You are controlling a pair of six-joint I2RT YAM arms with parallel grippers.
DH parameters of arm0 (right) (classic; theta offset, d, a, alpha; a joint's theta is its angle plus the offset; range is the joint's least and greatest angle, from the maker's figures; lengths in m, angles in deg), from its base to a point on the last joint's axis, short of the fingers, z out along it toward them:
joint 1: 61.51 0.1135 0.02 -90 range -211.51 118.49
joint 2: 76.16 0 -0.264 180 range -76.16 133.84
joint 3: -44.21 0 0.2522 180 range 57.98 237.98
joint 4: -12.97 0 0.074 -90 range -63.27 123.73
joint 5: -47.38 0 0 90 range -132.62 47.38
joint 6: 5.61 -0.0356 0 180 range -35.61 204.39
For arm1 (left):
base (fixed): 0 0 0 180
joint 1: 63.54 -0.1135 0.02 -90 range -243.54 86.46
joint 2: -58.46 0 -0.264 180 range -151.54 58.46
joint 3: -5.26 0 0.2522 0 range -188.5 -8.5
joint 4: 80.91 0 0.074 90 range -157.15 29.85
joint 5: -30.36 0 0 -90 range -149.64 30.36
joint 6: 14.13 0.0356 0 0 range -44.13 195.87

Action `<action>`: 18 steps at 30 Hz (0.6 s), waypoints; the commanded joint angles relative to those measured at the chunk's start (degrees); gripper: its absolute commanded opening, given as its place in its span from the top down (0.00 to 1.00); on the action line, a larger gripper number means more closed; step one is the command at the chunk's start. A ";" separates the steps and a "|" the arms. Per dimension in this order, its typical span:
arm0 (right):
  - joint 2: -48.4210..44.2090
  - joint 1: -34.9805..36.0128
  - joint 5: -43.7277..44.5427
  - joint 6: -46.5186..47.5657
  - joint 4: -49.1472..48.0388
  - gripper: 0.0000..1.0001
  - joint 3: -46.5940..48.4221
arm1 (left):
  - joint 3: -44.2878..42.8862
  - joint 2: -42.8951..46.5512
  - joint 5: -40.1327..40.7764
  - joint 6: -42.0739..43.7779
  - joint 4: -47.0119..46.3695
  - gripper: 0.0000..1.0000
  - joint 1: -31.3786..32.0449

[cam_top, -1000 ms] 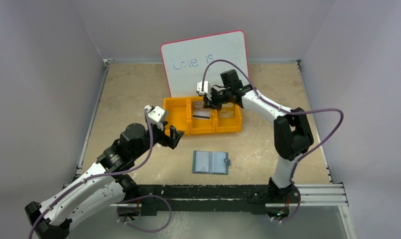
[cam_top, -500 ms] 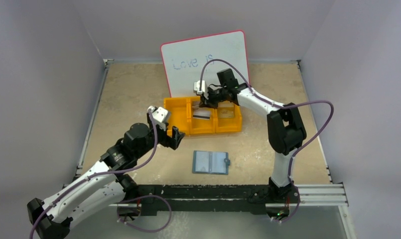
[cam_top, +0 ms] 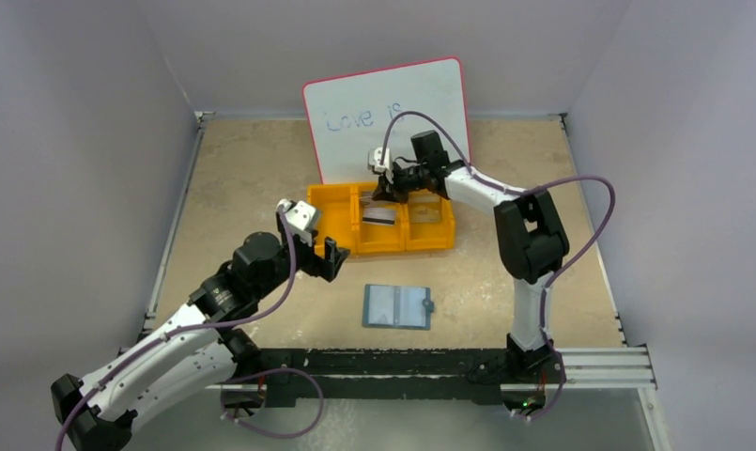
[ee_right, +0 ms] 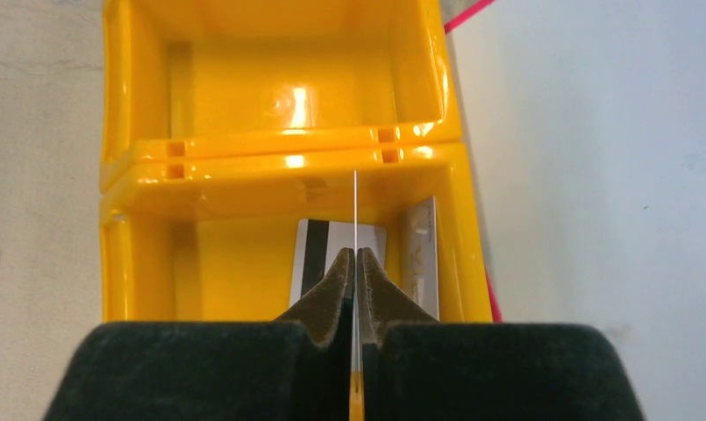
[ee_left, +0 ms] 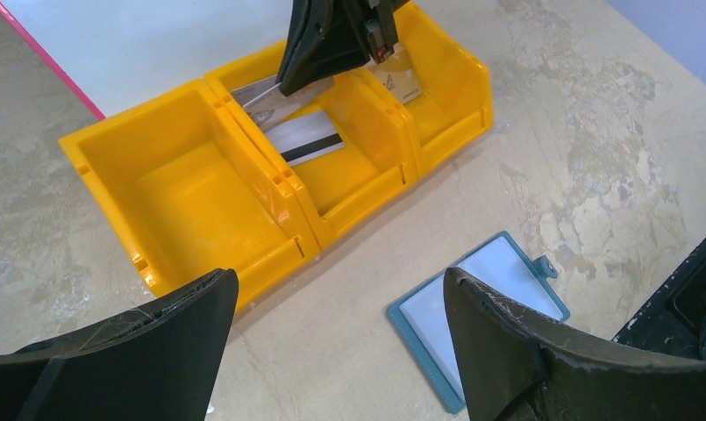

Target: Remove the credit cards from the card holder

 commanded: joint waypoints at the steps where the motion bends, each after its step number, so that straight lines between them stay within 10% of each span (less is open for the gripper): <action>1: 0.24 -0.34 -2.33 -1.51 -4.31 1.00 -0.31 | 0.00 1.10 0.35 -1.13 -2.10 0.12 0.01; 18: 2.58 -0.53 2.73 -8.17 -22.44 1.00 -6.45 | 0.30 0.46 -0.45 -1.11 -3.04 0.11 0.08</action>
